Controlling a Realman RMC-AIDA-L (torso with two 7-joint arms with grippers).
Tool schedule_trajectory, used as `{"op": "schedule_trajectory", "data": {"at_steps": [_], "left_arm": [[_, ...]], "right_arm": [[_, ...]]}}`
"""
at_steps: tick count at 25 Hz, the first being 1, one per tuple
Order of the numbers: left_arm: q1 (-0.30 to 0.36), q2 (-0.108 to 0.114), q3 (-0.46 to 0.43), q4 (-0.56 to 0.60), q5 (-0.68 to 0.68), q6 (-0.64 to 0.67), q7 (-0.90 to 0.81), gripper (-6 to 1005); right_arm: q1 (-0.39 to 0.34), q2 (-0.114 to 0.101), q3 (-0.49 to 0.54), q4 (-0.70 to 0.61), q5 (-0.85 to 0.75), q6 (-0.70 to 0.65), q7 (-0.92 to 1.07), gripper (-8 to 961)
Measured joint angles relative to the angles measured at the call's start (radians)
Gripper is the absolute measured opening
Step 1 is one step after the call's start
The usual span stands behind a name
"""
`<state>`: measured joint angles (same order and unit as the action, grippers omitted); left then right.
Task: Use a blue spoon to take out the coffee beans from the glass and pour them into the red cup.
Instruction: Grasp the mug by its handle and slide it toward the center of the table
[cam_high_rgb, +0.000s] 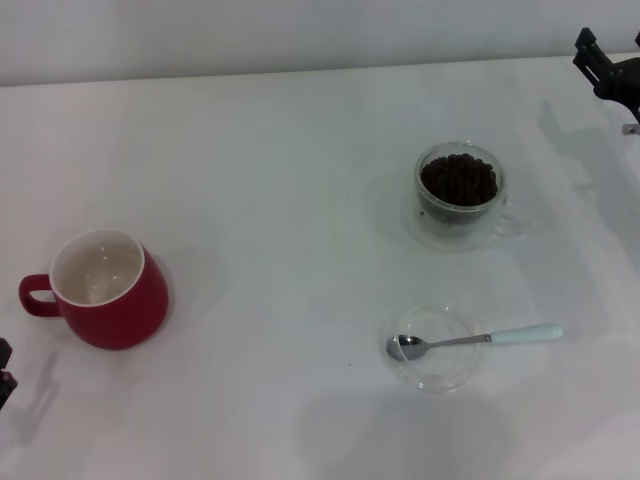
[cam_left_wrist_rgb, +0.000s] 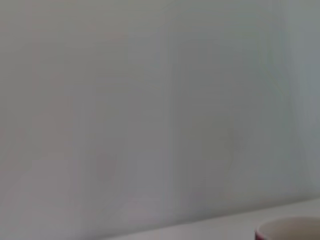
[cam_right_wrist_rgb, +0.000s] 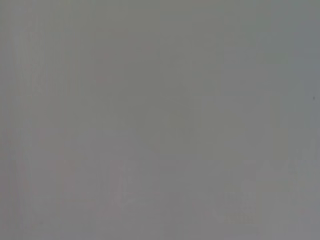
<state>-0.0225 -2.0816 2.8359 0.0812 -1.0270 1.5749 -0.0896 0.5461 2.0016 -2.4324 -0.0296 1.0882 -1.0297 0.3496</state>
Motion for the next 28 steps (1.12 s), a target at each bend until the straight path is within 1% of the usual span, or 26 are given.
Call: {"op": "schedule_trajectory", "data": {"at_steps": [2,5,11,18,28], "left_arm": [[-0.009,0.000,-0.003,-0.001,-0.003,-0.027,0.000,877],[-0.047,-0.001,-0.005,-0.001,-0.005,-0.100,0.001,872],[-0.105,0.000,-0.005,-0.005,-0.006,-0.171,0.001,861],[-0.139,0.002,-0.006,-0.014,-0.018,-0.215,0.002,848],[-0.166,0.001,-0.006,-0.032,-0.018,-0.261,0.006,830]], "right_arm": [[0.000,0.001,0.001,0.000,0.002,0.001,0.000,834],[0.000,0.002,0.002,0.001,0.007,0.006,0.000,834],[0.002,0.004,0.003,-0.002,0.009,0.007,0.000,833],[0.003,0.006,0.004,-0.006,0.009,0.007,0.000,833],[0.007,0.009,0.016,-0.009,0.010,0.007,0.006,832]]}}
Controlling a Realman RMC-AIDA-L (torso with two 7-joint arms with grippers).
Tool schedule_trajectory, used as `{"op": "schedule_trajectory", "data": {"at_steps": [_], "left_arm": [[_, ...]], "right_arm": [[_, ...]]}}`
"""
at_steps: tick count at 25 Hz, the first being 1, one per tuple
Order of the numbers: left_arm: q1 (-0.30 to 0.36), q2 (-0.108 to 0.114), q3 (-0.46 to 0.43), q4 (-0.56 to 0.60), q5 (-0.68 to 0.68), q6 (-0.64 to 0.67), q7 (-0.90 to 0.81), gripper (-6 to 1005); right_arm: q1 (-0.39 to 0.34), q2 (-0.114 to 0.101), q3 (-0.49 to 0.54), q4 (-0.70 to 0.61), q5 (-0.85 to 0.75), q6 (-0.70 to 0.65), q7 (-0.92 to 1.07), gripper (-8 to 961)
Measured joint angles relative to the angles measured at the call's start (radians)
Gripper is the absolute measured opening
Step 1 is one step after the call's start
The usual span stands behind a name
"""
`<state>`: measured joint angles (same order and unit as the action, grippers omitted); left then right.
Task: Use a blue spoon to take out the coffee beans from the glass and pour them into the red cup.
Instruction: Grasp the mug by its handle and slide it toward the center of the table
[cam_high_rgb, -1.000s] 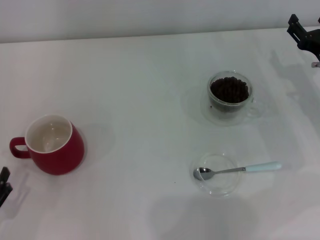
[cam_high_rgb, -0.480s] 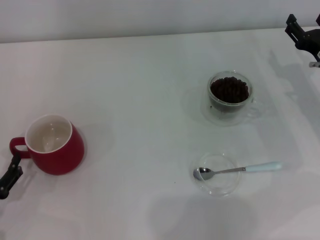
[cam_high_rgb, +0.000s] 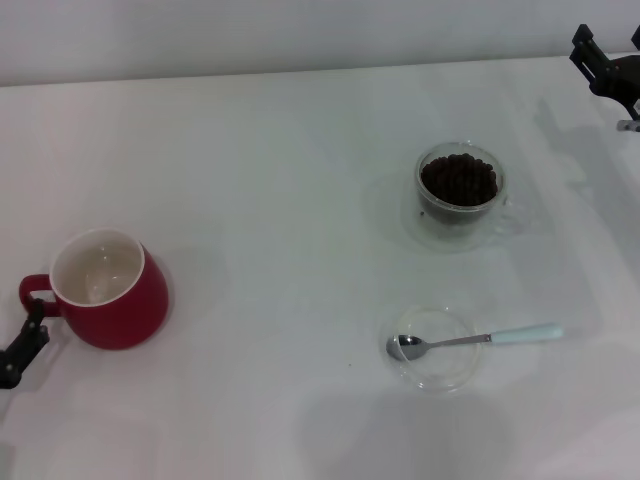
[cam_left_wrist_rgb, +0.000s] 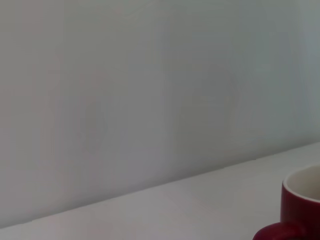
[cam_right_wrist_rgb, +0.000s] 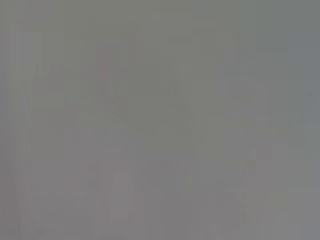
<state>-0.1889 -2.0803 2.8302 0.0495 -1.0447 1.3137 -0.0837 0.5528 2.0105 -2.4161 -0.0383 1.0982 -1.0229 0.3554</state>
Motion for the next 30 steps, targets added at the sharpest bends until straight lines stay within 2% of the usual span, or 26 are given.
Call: {"op": "schedule_trajectory", "data": {"at_steps": [13,25,30], "left_arm": [[-0.044,-0.006,0.000,0.010,-0.012,-0.061,0.032,807],[-0.049,-0.008,0.011,0.046,-0.002,-0.090,0.106,785],[-0.049,-0.007,0.006,0.058,-0.005,-0.090,0.113,590]], "right_arm": [[0.003,0.000,0.012,0.000,0.000,0.000,-0.004,833],[0.002,-0.002,0.024,0.006,0.000,0.001,-0.005,834],[0.002,-0.003,0.024,0.007,0.000,0.001,-0.006,833]]}}
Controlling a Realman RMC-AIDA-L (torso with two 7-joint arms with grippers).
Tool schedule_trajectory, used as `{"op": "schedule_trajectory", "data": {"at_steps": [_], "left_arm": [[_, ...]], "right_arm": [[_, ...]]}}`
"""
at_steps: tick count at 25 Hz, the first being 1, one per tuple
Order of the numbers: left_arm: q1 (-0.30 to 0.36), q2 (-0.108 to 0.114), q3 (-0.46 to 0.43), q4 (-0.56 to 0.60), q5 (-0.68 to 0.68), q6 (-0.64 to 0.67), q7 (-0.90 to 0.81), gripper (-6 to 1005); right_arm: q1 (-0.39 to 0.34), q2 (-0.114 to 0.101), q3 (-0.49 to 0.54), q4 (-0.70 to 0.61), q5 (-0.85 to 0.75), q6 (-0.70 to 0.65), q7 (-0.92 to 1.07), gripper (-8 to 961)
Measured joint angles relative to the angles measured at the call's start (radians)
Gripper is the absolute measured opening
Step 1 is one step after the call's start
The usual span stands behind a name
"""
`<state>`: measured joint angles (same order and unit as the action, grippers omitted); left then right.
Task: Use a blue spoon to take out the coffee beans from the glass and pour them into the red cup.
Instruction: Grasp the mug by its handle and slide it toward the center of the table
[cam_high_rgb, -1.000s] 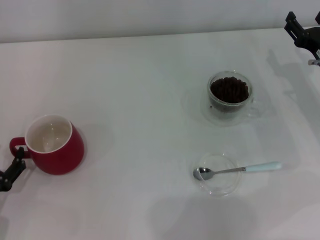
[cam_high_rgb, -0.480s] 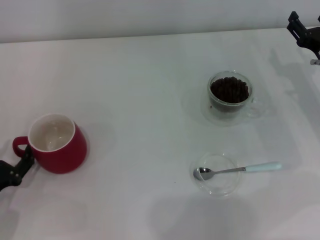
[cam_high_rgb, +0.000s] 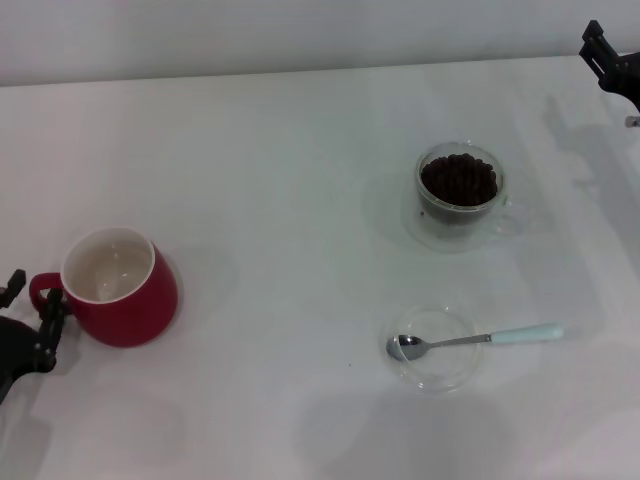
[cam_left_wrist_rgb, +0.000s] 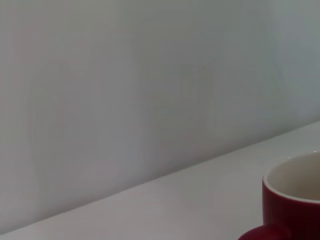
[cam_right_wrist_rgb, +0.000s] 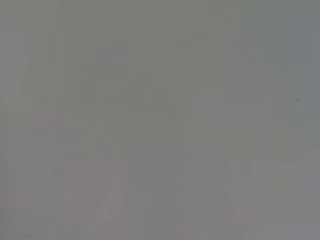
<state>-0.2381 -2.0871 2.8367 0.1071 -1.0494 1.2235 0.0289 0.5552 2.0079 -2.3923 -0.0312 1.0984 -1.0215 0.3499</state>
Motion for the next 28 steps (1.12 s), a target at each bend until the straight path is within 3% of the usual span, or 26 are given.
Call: {"op": "schedule_trajectory", "data": {"at_steps": [8,13,28], "left_arm": [[-0.003,-0.001,-0.004,0.004,-0.003,0.000,0.021,350],[-0.010,0.000,-0.004,0.031,-0.001,0.000,0.030,122],[-0.038,-0.003,0.007,0.153,0.039,-0.024,0.123,102]], "right_arm": [[0.000,-0.002,0.000,0.002,0.000,0.000,0.000,832],[0.000,-0.002,0.001,0.002,0.000,0.000,0.000,832],[0.002,-0.002,0.001,0.002,0.000,0.000,0.000,833]]}}
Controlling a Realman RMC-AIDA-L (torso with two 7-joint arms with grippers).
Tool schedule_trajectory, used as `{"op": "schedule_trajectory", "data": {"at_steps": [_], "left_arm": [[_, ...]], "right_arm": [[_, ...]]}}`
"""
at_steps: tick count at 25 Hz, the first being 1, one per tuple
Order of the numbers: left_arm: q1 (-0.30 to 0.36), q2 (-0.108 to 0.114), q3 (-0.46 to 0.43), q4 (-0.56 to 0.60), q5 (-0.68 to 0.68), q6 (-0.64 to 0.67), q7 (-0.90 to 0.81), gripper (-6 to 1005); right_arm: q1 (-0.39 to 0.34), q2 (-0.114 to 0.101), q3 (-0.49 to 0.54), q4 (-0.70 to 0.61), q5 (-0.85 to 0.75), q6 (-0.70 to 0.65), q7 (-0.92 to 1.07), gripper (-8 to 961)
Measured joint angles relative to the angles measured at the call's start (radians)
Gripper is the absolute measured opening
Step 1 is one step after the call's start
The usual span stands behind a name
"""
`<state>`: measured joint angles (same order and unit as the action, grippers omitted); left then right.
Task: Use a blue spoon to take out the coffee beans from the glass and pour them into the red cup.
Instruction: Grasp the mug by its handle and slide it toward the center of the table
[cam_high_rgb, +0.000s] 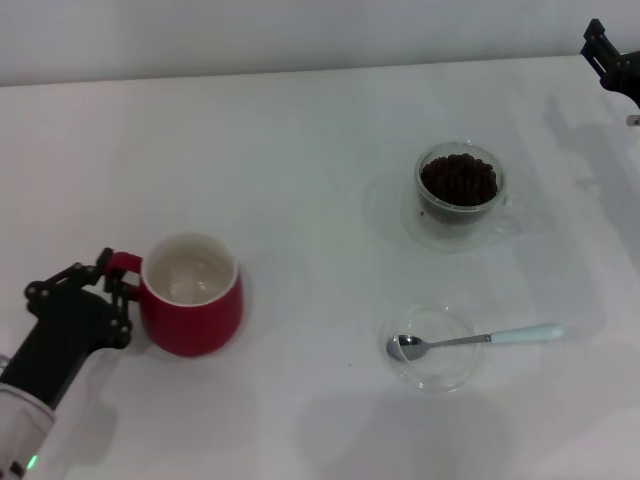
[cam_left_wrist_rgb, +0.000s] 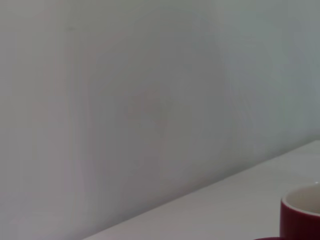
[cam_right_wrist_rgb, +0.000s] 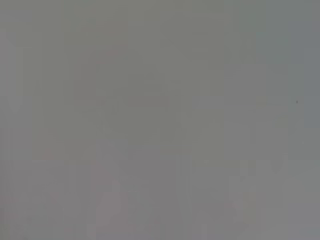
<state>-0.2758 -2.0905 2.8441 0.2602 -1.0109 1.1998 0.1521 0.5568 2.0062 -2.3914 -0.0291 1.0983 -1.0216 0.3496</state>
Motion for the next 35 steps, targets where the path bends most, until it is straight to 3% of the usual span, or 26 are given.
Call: {"op": "schedule_trajectory", "data": {"at_steps": [10,27,35], "left_arm": [[-0.021,-0.002,0.000,0.042,0.085,-0.040,0.017,109],[-0.024,-0.002,0.000,0.060,0.092,-0.083,0.008,119],[-0.010,-0.002,-0.001,0.084,0.089,-0.100,0.004,335]], "right_arm": [[0.000,0.001,0.000,0.000,0.000,0.000,0.000,833],[-0.002,0.000,0.000,0.000,0.000,0.000,0.000,834],[-0.002,-0.003,0.000,0.000,0.000,0.000,0.000,832]]}}
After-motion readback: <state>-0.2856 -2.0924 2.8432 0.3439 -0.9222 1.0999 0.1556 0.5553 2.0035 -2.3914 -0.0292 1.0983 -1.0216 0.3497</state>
